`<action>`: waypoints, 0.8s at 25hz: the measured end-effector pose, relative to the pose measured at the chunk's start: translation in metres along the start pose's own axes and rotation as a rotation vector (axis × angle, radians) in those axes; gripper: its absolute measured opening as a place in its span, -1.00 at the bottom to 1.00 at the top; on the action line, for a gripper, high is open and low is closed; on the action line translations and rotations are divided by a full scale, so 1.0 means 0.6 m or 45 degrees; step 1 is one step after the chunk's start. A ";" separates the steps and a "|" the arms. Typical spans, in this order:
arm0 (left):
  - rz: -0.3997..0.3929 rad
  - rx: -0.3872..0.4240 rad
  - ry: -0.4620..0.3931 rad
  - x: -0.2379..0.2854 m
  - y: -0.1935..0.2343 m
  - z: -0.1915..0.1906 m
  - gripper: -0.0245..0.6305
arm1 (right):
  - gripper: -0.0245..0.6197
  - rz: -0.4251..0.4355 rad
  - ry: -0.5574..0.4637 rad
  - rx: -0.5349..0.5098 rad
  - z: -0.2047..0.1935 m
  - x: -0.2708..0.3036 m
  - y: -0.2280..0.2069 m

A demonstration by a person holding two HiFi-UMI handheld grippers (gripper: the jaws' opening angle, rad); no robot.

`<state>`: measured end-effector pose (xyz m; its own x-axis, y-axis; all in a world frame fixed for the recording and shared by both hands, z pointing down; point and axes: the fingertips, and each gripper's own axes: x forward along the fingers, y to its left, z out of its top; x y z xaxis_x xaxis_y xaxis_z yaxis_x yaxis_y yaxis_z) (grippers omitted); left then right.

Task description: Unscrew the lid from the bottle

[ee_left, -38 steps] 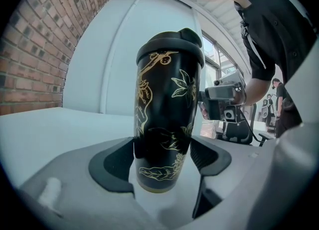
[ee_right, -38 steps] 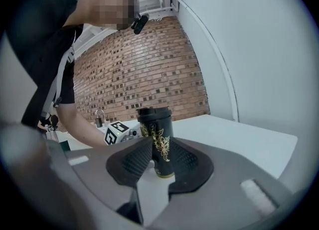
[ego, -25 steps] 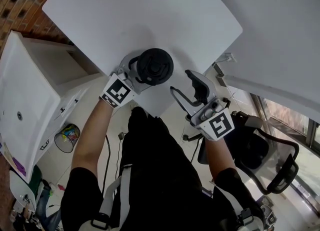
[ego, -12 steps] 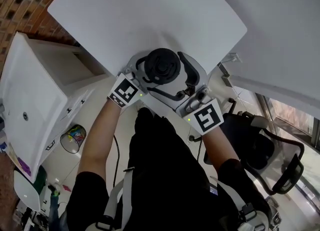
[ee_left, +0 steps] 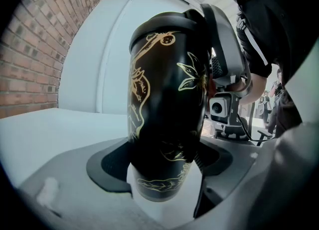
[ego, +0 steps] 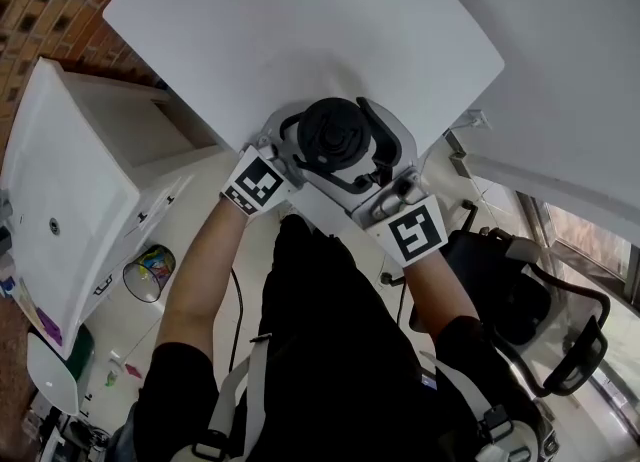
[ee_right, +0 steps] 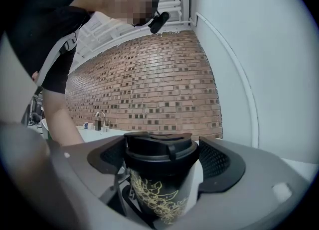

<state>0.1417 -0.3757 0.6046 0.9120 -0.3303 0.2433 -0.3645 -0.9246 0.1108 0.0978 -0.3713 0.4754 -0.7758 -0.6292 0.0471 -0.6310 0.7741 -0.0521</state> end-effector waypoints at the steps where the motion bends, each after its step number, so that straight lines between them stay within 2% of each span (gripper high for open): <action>1: 0.000 0.000 0.000 -0.001 0.000 0.000 0.25 | 0.42 0.021 0.006 0.003 -0.001 0.000 0.001; 5: 0.002 -0.004 0.003 0.000 0.000 -0.002 0.25 | 0.44 0.175 0.040 0.036 -0.009 -0.003 0.002; 11: -0.011 0.000 0.008 0.001 -0.002 -0.002 0.25 | 0.44 0.434 0.091 -0.004 -0.010 -0.005 0.008; 20: -0.014 -0.004 0.006 0.000 -0.002 -0.002 0.25 | 0.46 0.724 0.167 -0.001 -0.012 -0.005 0.015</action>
<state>0.1417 -0.3747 0.6054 0.9150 -0.3193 0.2466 -0.3551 -0.9275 0.1169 0.0945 -0.3620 0.4819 -0.9857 -0.1009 0.1350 -0.1154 0.9878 -0.1043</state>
